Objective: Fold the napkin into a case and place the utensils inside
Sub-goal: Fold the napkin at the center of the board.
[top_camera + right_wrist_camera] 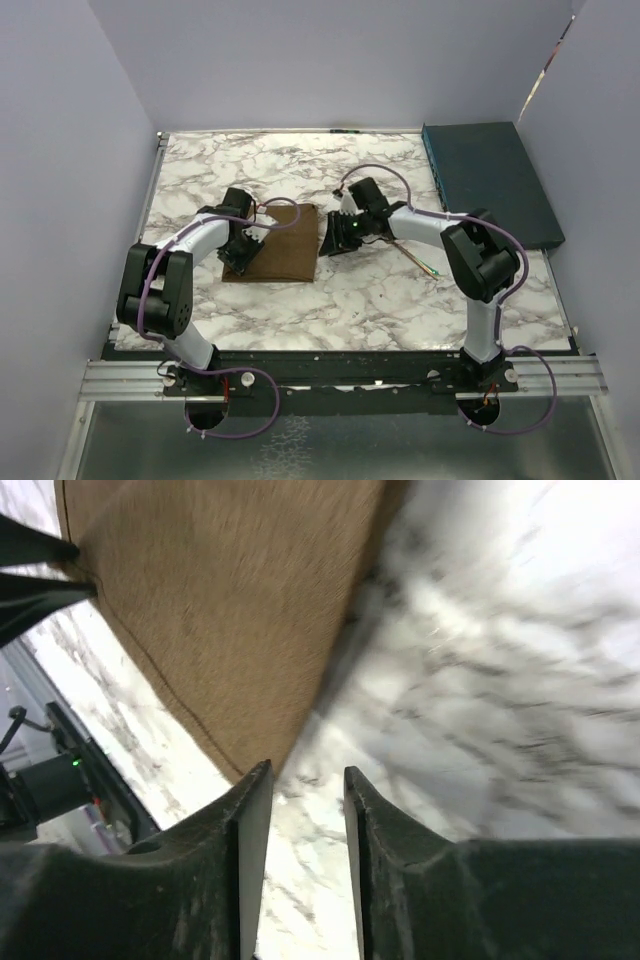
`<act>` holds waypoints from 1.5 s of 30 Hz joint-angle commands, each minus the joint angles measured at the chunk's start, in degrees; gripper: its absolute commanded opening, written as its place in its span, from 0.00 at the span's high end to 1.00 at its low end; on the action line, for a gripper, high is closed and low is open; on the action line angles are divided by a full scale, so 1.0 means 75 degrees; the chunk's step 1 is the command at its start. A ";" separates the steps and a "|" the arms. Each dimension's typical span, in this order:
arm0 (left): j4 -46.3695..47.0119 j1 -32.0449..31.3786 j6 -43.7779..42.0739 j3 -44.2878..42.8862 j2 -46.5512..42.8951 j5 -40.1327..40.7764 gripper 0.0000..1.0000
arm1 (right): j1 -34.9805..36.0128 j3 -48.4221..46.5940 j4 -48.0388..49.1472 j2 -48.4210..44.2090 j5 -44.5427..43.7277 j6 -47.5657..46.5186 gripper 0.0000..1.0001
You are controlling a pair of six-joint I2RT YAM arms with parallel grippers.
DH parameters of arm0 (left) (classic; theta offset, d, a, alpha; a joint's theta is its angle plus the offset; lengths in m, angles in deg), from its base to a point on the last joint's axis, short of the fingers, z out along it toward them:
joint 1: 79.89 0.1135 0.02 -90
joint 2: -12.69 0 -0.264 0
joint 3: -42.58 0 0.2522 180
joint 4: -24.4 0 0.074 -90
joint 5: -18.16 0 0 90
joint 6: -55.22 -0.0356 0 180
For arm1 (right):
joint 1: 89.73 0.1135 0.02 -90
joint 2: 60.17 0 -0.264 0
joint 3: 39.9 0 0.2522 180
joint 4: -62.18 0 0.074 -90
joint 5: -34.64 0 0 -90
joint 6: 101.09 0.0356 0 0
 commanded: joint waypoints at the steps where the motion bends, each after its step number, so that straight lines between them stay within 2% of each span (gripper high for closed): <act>1: 0.0530 -0.0005 0.0074 0.0355 -0.0186 0.0413 0.68 | -0.0716 -0.0473 -0.0170 -0.0292 -0.0142 -0.0177 0.54; 5: 0.0640 -0.0007 0.0168 0.0460 -0.0129 0.0415 0.68 | -0.1096 -0.0902 0.0520 0.0039 0.0279 0.0111 0.44; 12: 0.0674 -0.0012 0.0326 0.0441 -0.0104 0.0384 0.66 | -0.1128 -0.2021 0.0885 0.1201 0.0630 0.0393 0.45; 20: 0.0666 -0.0010 0.0370 0.0426 -0.0209 0.0435 0.64 | -0.1105 -0.3006 0.0376 0.2052 0.0453 0.0002 0.45; 24: 0.0666 -0.0010 0.0382 0.0358 -0.0238 0.0435 0.59 | -0.1048 -0.3168 0.0689 0.2347 0.0655 0.0191 0.56; 32: 0.0833 -0.0012 0.0280 0.0408 -0.0078 0.1095 0.59 | -0.0963 -0.3094 0.1675 0.2561 0.0999 0.0634 0.90; 38: 0.1166 -0.0013 0.0065 0.0772 0.0078 0.1677 0.60 | -0.0964 -0.3008 0.2432 0.2643 0.1101 0.1065 0.93; 45: 0.1299 -0.0003 -0.0057 0.0849 0.0058 0.1841 0.60 | -0.0959 -0.3139 0.2014 0.3030 0.0796 0.0892 0.87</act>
